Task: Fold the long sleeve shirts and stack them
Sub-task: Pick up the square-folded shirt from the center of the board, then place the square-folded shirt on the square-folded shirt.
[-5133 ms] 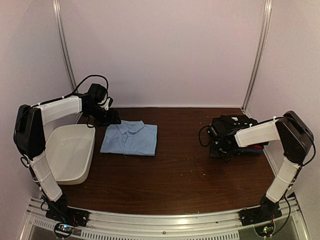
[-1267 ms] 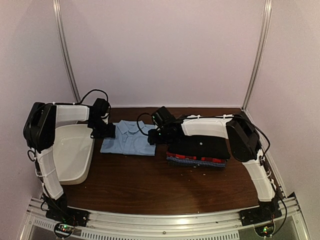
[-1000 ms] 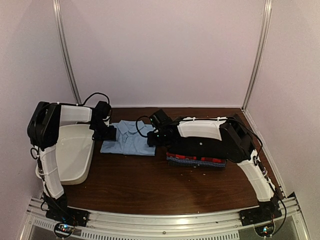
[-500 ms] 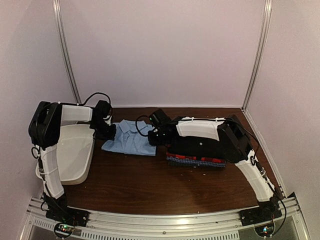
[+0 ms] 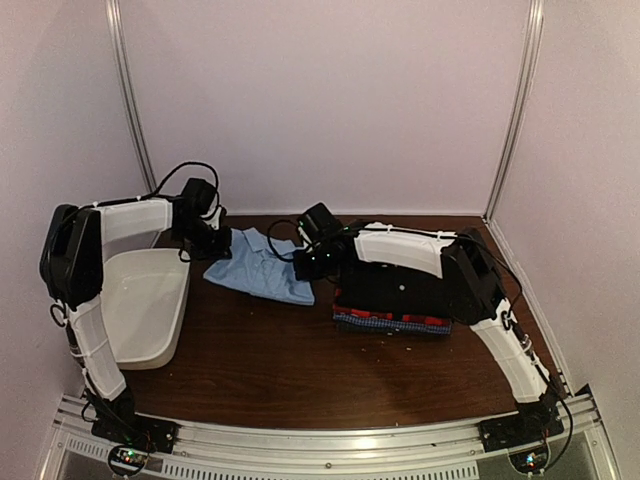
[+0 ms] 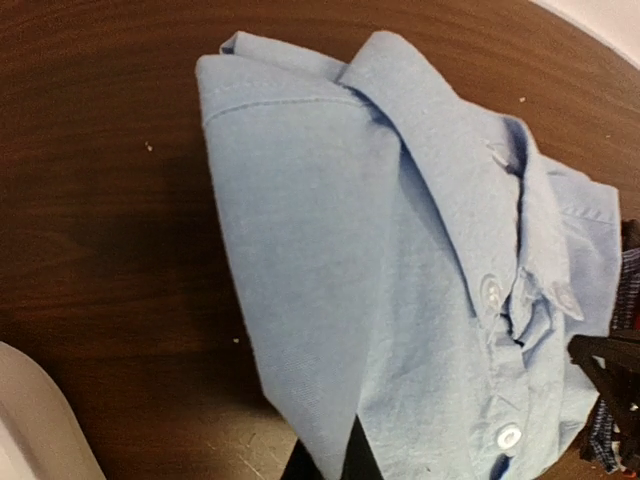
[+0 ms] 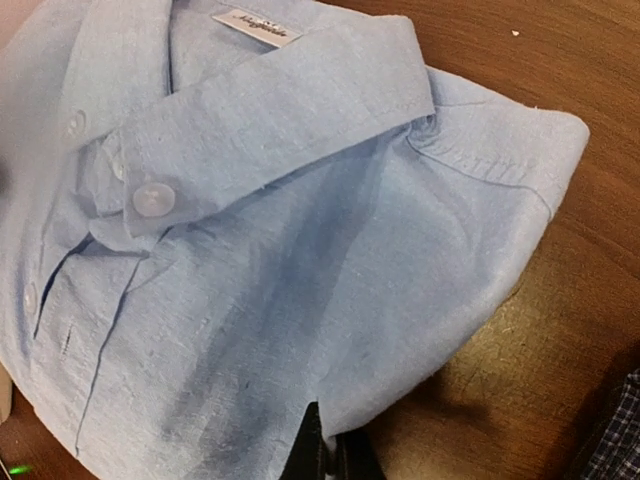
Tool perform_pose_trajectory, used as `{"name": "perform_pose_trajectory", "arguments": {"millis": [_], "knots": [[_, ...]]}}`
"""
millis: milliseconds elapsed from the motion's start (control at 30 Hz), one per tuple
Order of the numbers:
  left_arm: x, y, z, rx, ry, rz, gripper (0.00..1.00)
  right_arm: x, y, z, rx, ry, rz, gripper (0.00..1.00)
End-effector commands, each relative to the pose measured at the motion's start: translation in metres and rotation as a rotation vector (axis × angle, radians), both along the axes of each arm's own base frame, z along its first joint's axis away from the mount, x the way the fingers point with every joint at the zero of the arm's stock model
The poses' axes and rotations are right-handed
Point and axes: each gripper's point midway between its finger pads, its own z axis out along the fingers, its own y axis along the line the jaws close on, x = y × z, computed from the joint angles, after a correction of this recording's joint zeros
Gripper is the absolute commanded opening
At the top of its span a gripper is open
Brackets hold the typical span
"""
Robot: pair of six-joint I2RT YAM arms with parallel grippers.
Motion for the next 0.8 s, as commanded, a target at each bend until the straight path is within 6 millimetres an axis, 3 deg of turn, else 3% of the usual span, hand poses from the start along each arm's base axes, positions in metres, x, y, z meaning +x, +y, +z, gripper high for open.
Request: {"name": "perform_pose_trajectory", "arguments": {"millis": [0,233,367,600,767], "knots": [[0.005,-0.025,0.071,-0.107,-0.141,-0.046,0.0,-0.004,0.007,0.087,0.085,-0.107,0.054,0.0],[-0.003,-0.046,0.121,-0.183,-0.218,-0.076,0.0,-0.008,-0.014,0.147,0.074,-0.198,0.049,0.0],[-0.007,-0.069,0.15,-0.24,-0.258,-0.115,0.0,-0.01,-0.035,0.169,0.04,-0.23,0.03,0.0],[-0.028,-0.136,0.183,-0.383,-0.29,-0.201,0.0,-0.02,-0.103,0.193,-0.014,-0.276,-0.054,0.0],[-0.043,-0.184,0.189,-0.48,-0.286,-0.257,0.0,-0.034,-0.169,0.188,-0.025,-0.261,-0.142,0.0]]}}
